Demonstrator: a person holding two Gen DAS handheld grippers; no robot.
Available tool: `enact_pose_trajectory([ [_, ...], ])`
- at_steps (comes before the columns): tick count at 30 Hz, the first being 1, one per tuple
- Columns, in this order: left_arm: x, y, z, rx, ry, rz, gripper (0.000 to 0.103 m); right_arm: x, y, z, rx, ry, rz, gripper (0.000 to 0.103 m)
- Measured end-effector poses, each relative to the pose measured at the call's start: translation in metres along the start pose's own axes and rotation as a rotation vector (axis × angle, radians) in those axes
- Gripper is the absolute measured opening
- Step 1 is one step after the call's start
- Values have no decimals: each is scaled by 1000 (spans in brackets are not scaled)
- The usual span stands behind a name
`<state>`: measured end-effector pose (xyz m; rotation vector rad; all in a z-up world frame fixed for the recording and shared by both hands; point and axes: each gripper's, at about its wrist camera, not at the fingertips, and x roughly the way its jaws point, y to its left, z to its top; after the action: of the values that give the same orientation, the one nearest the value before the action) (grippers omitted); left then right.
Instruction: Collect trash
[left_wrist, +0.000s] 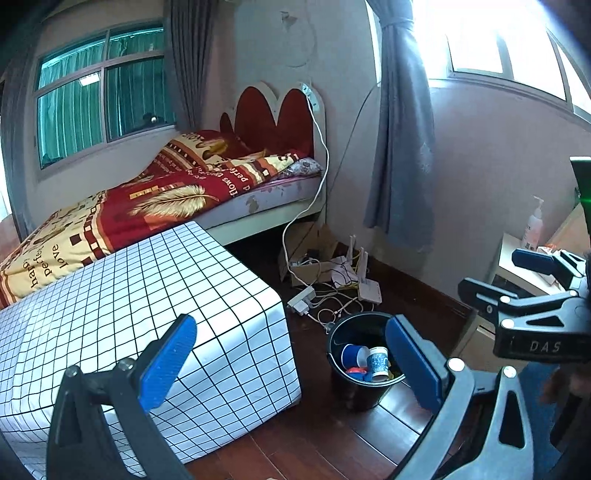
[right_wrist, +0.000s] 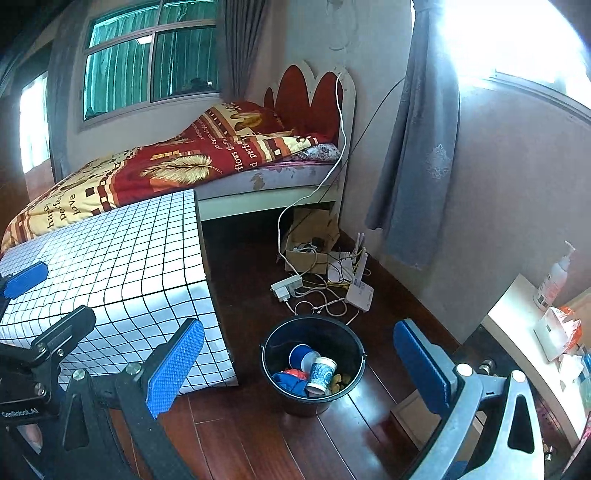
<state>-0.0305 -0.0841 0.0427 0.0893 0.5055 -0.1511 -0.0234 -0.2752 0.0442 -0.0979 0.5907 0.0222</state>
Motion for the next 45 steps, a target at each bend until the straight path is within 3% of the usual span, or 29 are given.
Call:
enact_pose_trajectory([
  [45,-4,13,2,-34,-29,-8,103,-5,5,3,-14,-17,14,103],
])
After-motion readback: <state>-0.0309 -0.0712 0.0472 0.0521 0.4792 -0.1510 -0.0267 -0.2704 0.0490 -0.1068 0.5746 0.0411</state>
